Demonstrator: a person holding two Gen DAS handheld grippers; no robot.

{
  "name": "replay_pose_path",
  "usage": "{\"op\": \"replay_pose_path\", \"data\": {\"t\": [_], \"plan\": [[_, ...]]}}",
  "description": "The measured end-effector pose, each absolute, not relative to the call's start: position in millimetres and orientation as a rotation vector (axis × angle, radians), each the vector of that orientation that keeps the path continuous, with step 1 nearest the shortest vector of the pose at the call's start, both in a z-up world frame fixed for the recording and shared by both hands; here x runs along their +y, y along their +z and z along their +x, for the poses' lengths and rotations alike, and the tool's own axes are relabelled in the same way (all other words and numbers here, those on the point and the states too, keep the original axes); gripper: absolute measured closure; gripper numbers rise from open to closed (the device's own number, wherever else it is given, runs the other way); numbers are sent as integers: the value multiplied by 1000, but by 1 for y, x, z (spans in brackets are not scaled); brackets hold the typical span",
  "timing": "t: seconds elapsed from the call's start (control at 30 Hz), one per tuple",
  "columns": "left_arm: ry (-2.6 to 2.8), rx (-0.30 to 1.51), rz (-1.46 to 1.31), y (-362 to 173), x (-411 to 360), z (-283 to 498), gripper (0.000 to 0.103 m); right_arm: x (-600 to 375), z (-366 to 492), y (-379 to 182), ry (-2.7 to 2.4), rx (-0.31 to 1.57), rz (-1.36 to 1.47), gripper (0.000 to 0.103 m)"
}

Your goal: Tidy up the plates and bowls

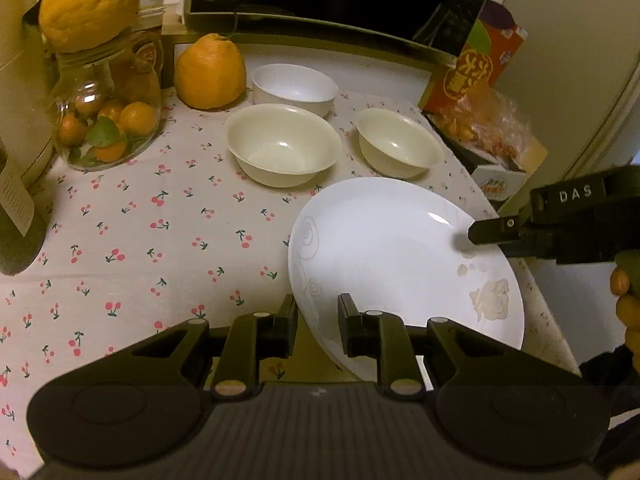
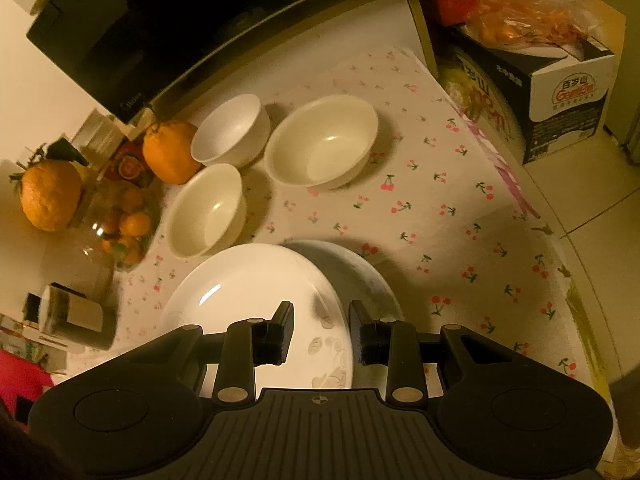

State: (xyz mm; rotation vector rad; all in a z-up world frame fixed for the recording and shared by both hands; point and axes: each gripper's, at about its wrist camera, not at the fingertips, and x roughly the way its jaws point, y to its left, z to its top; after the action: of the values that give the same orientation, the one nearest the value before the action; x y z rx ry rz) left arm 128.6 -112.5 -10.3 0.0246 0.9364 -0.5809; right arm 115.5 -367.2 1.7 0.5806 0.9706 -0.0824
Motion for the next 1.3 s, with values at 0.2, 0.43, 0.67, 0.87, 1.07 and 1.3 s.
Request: {"op": "replay_pose_path", "data": {"t": [0.2, 0.43, 0.67, 0.87, 1.07, 1.3], "plan": [[-575, 940, 51, -14, -117, 127, 84, -367, 117, 0, -97, 985, 565, 73], [-576, 923, 89, -14, -122, 124, 84, -367, 118, -5, -116, 1008, 550, 73], [-577, 902, 133, -15, -129, 120, 84, -364, 120, -7, -141, 1027, 511, 73], [-578, 896, 144, -16, -131, 120, 84, -365, 121, -8, -150, 1034, 501, 73], [-579, 893, 153, -16, -133, 120, 84, -364, 122, -8, -155, 1039, 483, 73], [-579, 891, 156, -16, -134, 120, 84, -362, 122, -7, -155, 1042, 471, 72]]}}
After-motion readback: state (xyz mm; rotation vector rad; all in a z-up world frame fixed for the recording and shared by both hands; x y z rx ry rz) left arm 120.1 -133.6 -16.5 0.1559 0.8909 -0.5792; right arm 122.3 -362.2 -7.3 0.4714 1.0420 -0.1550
